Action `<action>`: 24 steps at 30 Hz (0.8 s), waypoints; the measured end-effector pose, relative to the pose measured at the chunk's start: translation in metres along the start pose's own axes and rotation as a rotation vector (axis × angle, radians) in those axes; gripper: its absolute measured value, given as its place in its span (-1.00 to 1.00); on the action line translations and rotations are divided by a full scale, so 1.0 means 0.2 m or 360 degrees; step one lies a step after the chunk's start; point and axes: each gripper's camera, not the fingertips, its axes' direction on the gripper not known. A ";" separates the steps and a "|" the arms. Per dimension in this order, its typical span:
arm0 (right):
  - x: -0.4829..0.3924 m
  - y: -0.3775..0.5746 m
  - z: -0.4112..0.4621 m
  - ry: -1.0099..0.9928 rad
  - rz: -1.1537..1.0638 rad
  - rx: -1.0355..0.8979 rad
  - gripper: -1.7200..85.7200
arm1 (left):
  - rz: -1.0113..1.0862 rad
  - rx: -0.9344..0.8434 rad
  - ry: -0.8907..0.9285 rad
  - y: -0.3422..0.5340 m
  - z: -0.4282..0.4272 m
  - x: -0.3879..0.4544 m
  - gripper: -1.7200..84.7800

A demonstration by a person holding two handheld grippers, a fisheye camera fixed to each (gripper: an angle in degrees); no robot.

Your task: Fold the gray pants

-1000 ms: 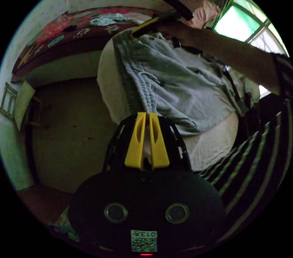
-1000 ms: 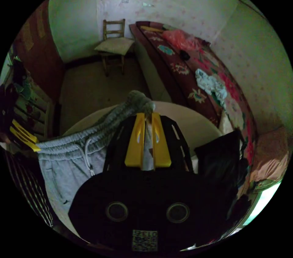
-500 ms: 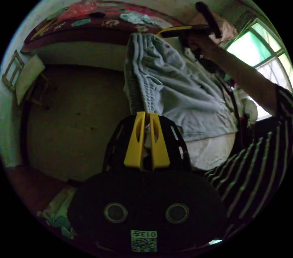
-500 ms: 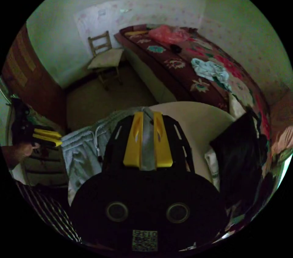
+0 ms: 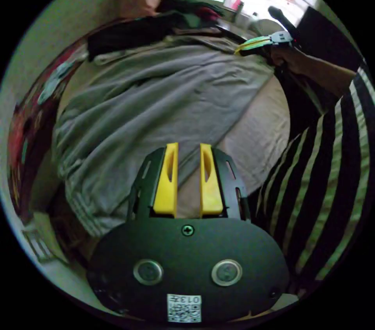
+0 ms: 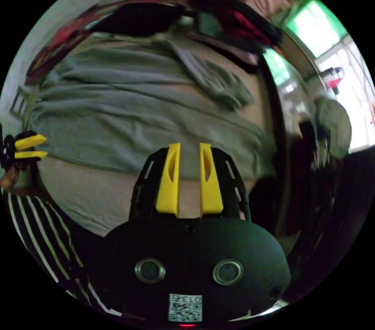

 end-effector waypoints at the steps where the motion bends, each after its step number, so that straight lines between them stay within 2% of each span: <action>1: 0.18 0.10 0.05 0.0028 0.0144 -0.0074 -0.77 | 0.0084 -0.0051 -0.0054 -0.11 0.06 0.07 -0.71; 4: 0.51 0.26 0.14 0.0018 0.0307 -0.0123 -0.77 | 0.0157 -0.0206 -0.0024 -0.35 0.20 0.18 -0.70; 9: 0.73 0.34 0.30 0.0058 0.0055 -0.0179 -0.76 | 0.0137 -0.0368 -0.0082 -0.63 0.32 0.27 -0.74; 11: 0.84 0.37 0.34 0.0031 0.0121 -0.0172 -0.73 | 0.0080 -0.0429 -0.0062 -0.76 0.35 0.28 -0.78; 15: 1.11 0.44 0.41 -0.0221 0.0367 -0.0117 -0.71 | 0.0098 -0.0530 -0.0013 -0.96 0.39 0.33 -0.89; 21: 1.21 0.48 0.46 -0.0087 0.0068 -0.0048 -0.72 | 0.0098 -0.0544 -0.0028 -1.26 0.36 0.35 -0.93; 22: 1.23 0.48 0.52 -0.0081 0.0040 -0.0136 -0.74 | 0.0088 -0.0550 -0.0021 -1.31 0.37 0.35 -0.94; 24: 1.30 0.49 0.53 -0.0114 0.0076 -0.0082 -0.79 | 0.0095 -0.0577 -0.0017 -1.38 0.39 0.37 -0.94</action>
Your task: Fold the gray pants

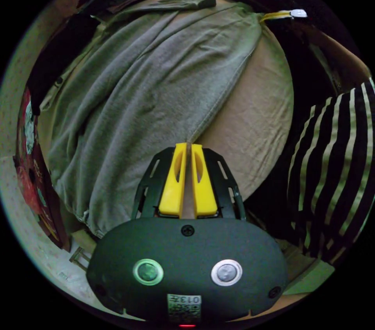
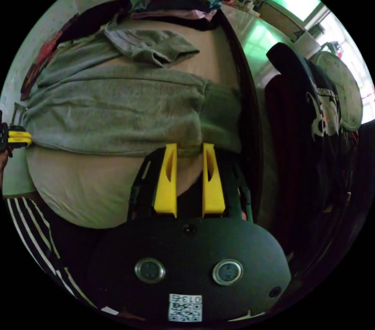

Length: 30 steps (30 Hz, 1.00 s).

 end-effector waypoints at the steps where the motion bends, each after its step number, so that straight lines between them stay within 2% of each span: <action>1: 0.04 -0.01 0.00 0.0020 0.0014 -0.0012 -0.85 | 0.0012 -0.0013 -0.0020 -0.05 -0.01 0.02 -0.94; 9: 0.22 0.05 -0.20 0.0096 -0.0141 0.0142 -0.90 | 0.0023 0.0137 -0.0089 -0.19 -0.34 0.12 -0.95; 13: 0.27 0.09 -0.08 0.0155 -0.0201 -0.0046 -0.89 | 0.0006 0.0054 0.0038 -0.30 -0.23 0.18 -0.95; 17: 0.31 0.09 0.08 0.0140 -0.0229 -0.0251 -0.85 | -0.0169 -0.0027 0.0164 -0.39 -0.06 0.17 -0.94; 20: 0.36 0.06 -0.06 0.0288 -0.0240 -0.0054 -0.78 | -0.0168 0.0212 0.0273 -0.40 -0.22 0.15 -0.94; 21: 0.37 0.03 -0.13 0.0291 -0.0251 0.0098 -0.76 | -0.0176 0.0286 0.0295 -0.40 -0.26 0.14 -0.94; 23: 0.35 -0.05 -0.20 0.0263 -0.0304 0.0311 -0.75 | -0.0284 0.0495 0.0211 -0.44 -0.37 0.04 -0.93; 25: 0.29 -0.23 -0.19 0.0218 -0.0416 0.0462 -0.74 | -0.0403 0.0524 0.0119 -0.52 -0.40 -0.07 -0.91; 30: 0.14 -0.61 0.02 0.0300 -0.0815 0.0357 -0.74 | -0.0517 0.0541 0.0015 -0.87 -0.44 -0.34 -0.91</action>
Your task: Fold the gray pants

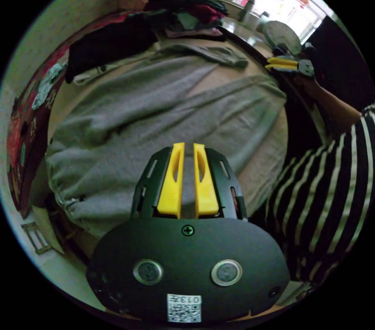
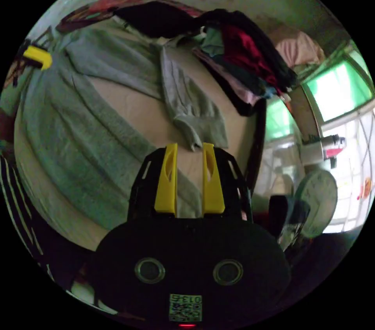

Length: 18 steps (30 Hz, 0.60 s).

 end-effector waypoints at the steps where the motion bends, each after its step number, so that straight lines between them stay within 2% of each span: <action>1: 0.02 -0.06 0.07 0.0037 -0.0071 -0.0035 -0.76 | 0.0030 -0.0001 -0.0043 -0.10 0.02 -0.01 -0.91; 5: 0.12 -0.17 0.22 0.0027 -0.0187 -0.0152 -0.86 | 0.0143 -0.0071 -0.0139 -0.38 0.13 -0.01 -0.91; 8: 0.29 -0.25 0.20 0.0020 -0.0117 -0.0150 -0.90 | 0.0167 -0.0135 -0.0139 -0.52 0.20 -0.04 -0.92; 14: 0.84 -0.39 0.14 -0.0076 0.0278 -0.0071 -0.91 | 0.0163 -0.0112 -0.0138 -0.78 0.23 -0.10 -0.94; 18: 1.11 -0.51 0.35 -0.0223 0.0547 -0.0243 -0.91 | 0.0179 -0.0170 -0.0191 -0.92 0.26 -0.11 -0.94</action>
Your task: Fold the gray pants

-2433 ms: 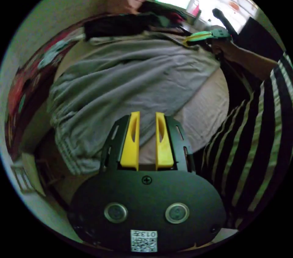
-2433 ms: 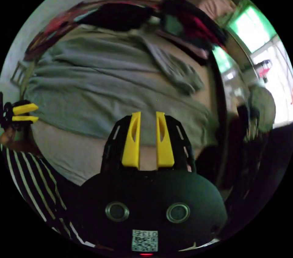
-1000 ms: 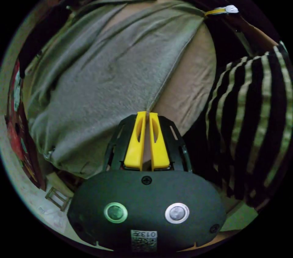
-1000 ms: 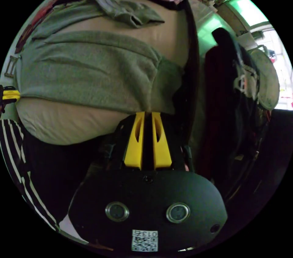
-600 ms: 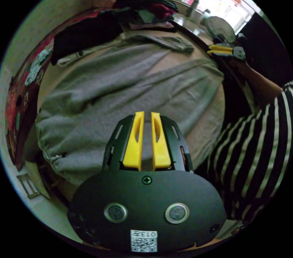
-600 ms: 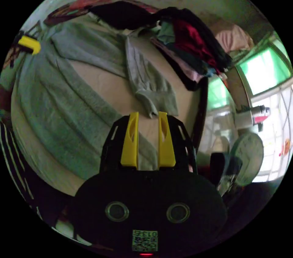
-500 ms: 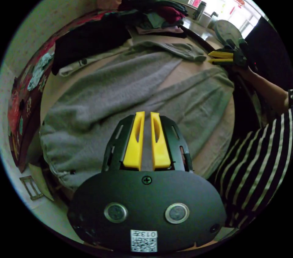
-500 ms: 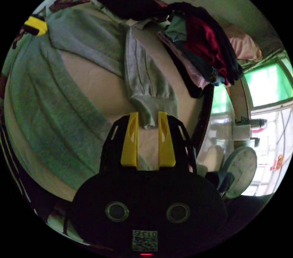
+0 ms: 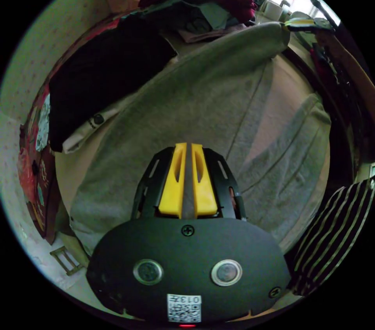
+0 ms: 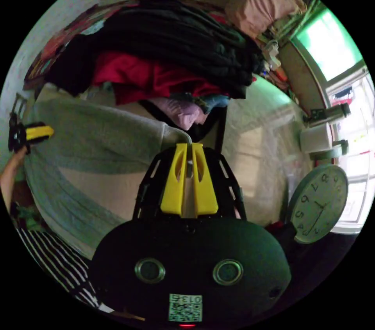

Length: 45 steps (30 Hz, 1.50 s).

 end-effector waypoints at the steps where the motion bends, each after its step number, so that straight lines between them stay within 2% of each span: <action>1: 0.05 -0.05 0.06 -0.0027 0.0102 -0.0022 -0.90 | -0.0010 0.0017 0.0017 -0.04 -0.01 -0.01 -0.94; 5: 0.16 -0.11 0.12 0.0098 0.0331 0.0001 -0.87 | -0.0001 0.0172 0.0042 -0.10 -0.12 0.04 -0.89; 7: 0.16 -0.07 0.05 0.0143 0.0281 0.0156 -0.87 | 0.0079 0.0218 0.0062 -0.12 -0.14 0.11 -0.86; 10: 0.09 0.02 0.07 0.0200 0.0090 0.0228 -0.82 | 0.0276 0.0231 0.0098 -0.15 -0.13 0.25 -0.81; 15: 0.07 0.06 0.30 0.0052 0.0042 0.0098 -0.72 | 0.0559 0.0052 0.0032 -0.24 -0.02 0.43 -0.78; 20: 0.19 0.00 0.47 -0.0098 0.0266 0.0042 -0.71 | 0.0380 -0.0011 0.0151 -0.33 -0.01 0.36 -0.90; 24: 0.24 -0.04 0.53 -0.0254 0.0292 -0.0050 -0.84 | 0.0287 -0.0044 0.0287 -0.38 -0.03 0.29 -0.95; 28: 0.21 -0.03 0.42 -0.0052 0.0076 -0.0007 -0.87 | 0.0255 0.0105 0.0306 -0.40 -0.17 0.28 -0.96; 32: 0.26 0.06 0.30 0.0068 0.0122 0.0132 -0.87 | 0.0253 0.0214 0.0305 -0.43 -0.24 0.29 -0.96; 36: 0.26 0.09 0.49 0.0058 0.0138 -0.0141 -0.82 | 0.0214 -0.0009 0.0433 -0.45 -0.06 0.30 -0.95; 38: 0.26 0.14 0.49 0.0053 0.0222 -0.0161 -0.79 | 0.0117 0.0135 0.0394 -0.36 -0.12 0.29 -0.94; 41: 0.21 0.31 0.34 0.0171 0.0221 0.0077 -0.79 | 0.0122 0.0270 0.0334 -0.18 -0.25 0.30 -0.90; 45: 0.08 0.68 0.25 0.0224 0.0120 0.0112 -0.78 | 0.0196 0.0139 0.0243 0.10 -0.28 0.39 -0.84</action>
